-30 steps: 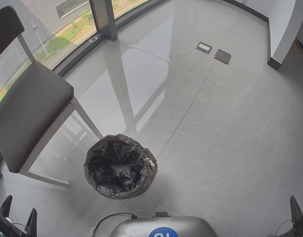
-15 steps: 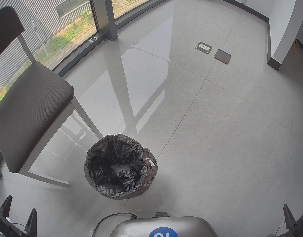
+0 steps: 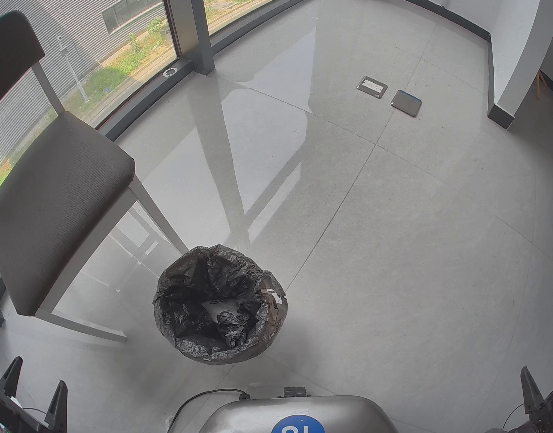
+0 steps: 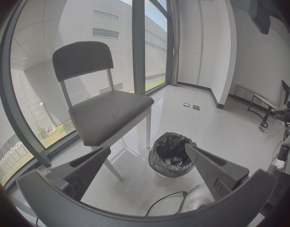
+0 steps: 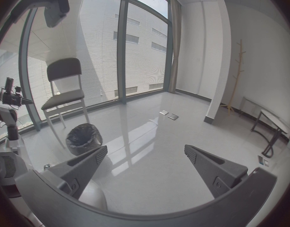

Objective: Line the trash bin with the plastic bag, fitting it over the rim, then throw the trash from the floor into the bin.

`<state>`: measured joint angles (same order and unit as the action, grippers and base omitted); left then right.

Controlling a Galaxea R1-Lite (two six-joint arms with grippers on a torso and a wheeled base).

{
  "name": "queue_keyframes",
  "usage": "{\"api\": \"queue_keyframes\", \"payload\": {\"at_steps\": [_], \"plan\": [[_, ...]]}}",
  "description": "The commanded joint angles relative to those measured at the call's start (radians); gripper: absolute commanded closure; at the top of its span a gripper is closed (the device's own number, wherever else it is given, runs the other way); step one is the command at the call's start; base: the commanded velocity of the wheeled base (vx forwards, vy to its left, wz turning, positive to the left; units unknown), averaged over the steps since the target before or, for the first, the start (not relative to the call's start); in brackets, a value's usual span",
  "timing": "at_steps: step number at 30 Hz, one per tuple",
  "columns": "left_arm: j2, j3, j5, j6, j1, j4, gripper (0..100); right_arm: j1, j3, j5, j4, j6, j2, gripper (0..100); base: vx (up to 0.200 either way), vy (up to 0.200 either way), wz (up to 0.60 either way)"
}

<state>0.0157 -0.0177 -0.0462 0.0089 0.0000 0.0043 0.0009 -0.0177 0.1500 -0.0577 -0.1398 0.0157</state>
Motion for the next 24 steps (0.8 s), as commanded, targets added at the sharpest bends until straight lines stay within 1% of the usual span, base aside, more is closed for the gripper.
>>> {"api": "queue_keyframes", "payload": {"at_steps": [1, 3, 4, 5, 6, 14, 20, 24], "plan": [[-0.014, 0.016, 0.000, 0.000, 0.002, 0.000, 0, -0.001, 0.018, -0.035, 0.001, 0.012, -0.016, 0, 0.000, 0.000, 0.00], [-0.014, 0.016, 0.000, 0.000, 0.002, 0.000, 0, -0.001, 0.018, -0.079, 0.018, 0.058, -0.016, 0, 0.000, 0.000, 0.00], [-0.014, 0.016, 0.000, 0.000, 0.000, 0.000, 0, -0.001, 0.018, -0.086, 0.021, 0.062, -0.016, 0, 0.000, 0.000, 0.00], [-0.014, 0.016, 0.000, 0.000, 0.002, 0.000, 0, -0.001, 0.018, -0.124, 0.053, 0.094, -0.016, 0, 0.000, 0.000, 0.00], [-0.014, 0.016, 0.000, 0.000, 0.002, 0.000, 0, 0.001, 0.018, -0.136, 0.061, 0.126, -0.016, 0, 0.000, 0.000, 0.00], [-0.014, 0.016, 0.000, 0.000, 0.000, 0.000, 0, 0.001, 0.018, -0.130, 0.058, 0.138, -0.016, 0, 0.000, 0.000, 0.00], [-0.014, 0.016, 0.000, 0.000, 0.000, 0.000, 0, 0.007, 0.016, -0.122, 0.061, 0.118, 0.000, 0, 0.000, 0.000, 0.00], [-0.014, 0.016, 0.000, 0.000, 0.000, 0.000, 0, 0.002, 0.018, -0.129, 0.056, 0.141, -0.010, 0, 0.000, 0.000, 0.00]]}}
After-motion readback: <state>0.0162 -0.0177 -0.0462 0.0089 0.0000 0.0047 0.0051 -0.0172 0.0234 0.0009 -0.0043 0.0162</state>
